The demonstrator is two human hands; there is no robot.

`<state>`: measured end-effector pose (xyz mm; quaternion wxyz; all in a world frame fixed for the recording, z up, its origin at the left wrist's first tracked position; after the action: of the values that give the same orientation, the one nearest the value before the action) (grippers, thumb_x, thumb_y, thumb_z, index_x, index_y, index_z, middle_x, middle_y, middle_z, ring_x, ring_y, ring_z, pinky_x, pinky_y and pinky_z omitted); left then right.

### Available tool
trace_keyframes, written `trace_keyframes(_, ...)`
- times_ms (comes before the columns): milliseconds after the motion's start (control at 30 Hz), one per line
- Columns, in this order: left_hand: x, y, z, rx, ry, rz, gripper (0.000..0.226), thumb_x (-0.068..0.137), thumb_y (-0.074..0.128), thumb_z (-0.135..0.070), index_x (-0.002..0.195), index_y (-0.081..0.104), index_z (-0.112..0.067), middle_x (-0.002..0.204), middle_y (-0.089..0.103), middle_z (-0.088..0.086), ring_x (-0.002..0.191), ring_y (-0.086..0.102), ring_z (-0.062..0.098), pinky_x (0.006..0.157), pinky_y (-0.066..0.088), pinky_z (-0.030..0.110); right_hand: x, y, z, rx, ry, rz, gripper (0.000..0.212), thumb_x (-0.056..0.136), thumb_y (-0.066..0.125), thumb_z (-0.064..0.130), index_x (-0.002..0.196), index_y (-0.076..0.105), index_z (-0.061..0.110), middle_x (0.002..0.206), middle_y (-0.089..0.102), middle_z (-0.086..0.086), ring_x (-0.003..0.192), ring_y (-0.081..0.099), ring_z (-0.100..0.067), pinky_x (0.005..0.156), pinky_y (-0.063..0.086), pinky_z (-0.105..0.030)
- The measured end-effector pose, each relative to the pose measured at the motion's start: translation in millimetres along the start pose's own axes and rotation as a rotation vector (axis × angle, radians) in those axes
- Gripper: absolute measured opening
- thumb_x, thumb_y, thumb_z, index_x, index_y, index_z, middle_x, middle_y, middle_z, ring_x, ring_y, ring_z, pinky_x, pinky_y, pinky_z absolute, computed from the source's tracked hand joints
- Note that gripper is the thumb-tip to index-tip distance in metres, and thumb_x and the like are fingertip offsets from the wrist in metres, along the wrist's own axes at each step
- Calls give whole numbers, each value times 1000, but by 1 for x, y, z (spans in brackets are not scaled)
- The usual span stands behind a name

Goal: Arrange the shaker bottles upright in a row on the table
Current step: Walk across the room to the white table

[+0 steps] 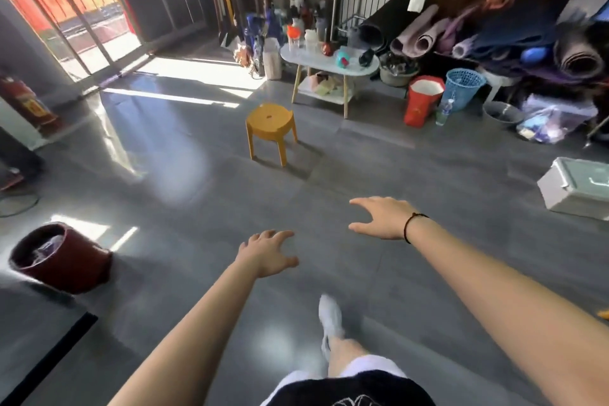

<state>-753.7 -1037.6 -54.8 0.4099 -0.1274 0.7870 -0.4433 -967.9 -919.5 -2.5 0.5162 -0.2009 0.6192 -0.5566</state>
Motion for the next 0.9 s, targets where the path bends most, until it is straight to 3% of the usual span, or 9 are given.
trace_keyframes(467,341,-249,-37,8,58,-56,74,80,51,-64,146,23,-42,159,23,1,145,19,34,114,20,53,358,-183,-81,-2,17,7,70,81,43,69,142,29,39,150,38,2,135,37,-24,106,33,-44)
trace_keyframes(900,656,-420,-21,8,121,-36,76,74,53,-69,141,26,-49,156,27,-1,142,23,33,112,23,52,655,-303,-110,16,36,-13,70,81,42,69,143,28,39,150,37,2,135,37,-25,107,33,-46)
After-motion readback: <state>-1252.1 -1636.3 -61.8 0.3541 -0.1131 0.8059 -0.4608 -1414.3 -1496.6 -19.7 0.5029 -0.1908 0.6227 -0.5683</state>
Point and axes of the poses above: each hand's wrist, its own x-axis towards the middle knuckle, its own y-axis out of the palm, z = x × y, the point moved 8 cm from there along x, towards the middle knuckle
